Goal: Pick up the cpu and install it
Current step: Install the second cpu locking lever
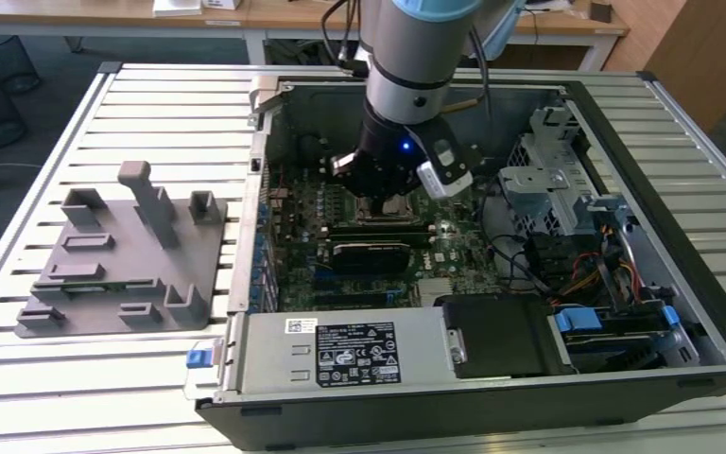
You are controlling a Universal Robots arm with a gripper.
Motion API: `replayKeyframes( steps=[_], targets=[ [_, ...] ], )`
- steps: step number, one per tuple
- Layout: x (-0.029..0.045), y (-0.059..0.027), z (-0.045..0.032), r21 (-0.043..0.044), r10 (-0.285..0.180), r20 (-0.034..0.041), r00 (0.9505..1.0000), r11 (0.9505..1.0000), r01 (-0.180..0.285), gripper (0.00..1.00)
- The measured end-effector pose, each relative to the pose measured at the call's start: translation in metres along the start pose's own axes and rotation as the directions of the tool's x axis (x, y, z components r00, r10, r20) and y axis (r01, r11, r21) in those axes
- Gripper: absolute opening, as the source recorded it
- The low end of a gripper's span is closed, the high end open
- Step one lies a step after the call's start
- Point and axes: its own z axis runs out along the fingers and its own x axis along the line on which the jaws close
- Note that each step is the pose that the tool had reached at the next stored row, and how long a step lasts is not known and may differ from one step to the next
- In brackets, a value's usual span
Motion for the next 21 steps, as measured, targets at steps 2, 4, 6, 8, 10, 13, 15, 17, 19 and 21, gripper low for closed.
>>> replayKeyframes(
  steps=[2, 4, 6, 8, 10, 13, 15, 17, 19, 21],
  targets=[
    [0.0008, -0.0025, 0.0002, -0.0014, 0.0, 0.0002, 1.0, 1.0, 0.0, 0.11],
    [0.0027, -0.0034, 0.0008, -0.0021, 0.0, 0.0002, 1.0, 1.0, 0.0, 0.11],
    [0.0046, -0.0033, 0.002, -0.0024, 0.0, 0.0003, 1.0, 1.0, 0.0, 0.11],
    [0.0068, -0.0033, 0.004, -0.0023, 0.0, 0.0002, 1.0, 1.0, 0.0, 0.11],
    [0.0076, -0.0034, 0.0068, -0.0022, 0.0, 0.0001, 1.0, 1.0, 0.0, 0.11],
    [0.0073, -0.0039, 0.0122, -0.0028, 0.0, -0.0001, 1.0, 1.0, 0.0, 0.11],
    [0.0072, -0.0041, 0.0144, -0.0056, 0.0, 0.0001, 1.0, 1.0, 0.0, 0.11],
    [0.0072, -0.0043, 0.0162, -0.0093, -0.001, 0.0004, 1.0, 1.0, 0.001, 0.11],
    [0.0076, -0.0045, 0.0176, -0.0164, -0.001, 0.0011, 1.0, 0.9999, 0.001, 0.11],
    [0.0089, -0.0047, 0.0187, -0.0242, -0.002, 0.002, 1.0, 0.9997, 0.002, 0.11]
  ],
)
